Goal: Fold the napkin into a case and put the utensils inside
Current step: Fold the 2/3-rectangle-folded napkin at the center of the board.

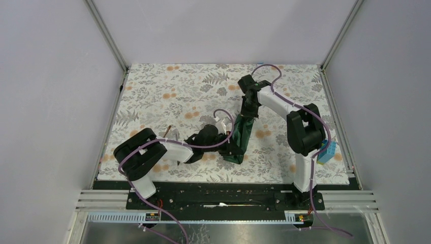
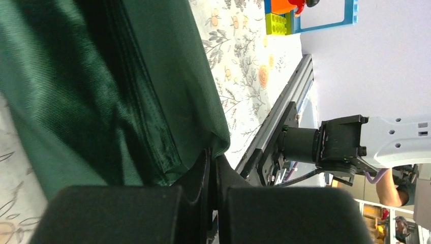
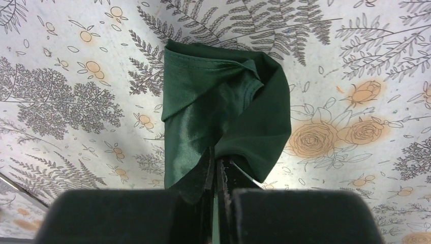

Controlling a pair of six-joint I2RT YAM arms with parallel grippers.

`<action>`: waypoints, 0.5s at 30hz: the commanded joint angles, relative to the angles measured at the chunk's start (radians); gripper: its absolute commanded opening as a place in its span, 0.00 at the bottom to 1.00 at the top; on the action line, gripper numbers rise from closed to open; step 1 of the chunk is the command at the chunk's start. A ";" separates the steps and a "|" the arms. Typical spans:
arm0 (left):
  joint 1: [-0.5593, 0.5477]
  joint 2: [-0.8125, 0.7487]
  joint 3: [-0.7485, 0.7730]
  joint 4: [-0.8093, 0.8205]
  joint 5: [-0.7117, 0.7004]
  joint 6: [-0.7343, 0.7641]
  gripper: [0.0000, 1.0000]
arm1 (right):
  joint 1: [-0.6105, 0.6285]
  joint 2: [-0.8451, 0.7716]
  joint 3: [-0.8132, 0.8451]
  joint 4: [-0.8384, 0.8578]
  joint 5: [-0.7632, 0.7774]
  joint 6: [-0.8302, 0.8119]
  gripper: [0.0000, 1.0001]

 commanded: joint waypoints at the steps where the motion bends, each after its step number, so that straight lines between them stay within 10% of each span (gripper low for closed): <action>1: 0.028 -0.040 -0.062 0.117 0.092 -0.032 0.00 | 0.019 0.050 0.096 -0.019 0.061 -0.019 0.00; 11: 0.081 -0.061 -0.136 0.083 0.097 0.018 0.00 | 0.055 0.175 0.226 -0.050 0.054 -0.013 0.00; 15: 0.083 -0.104 -0.121 -0.023 0.070 0.079 0.18 | 0.060 0.195 0.231 -0.048 0.061 -0.013 0.00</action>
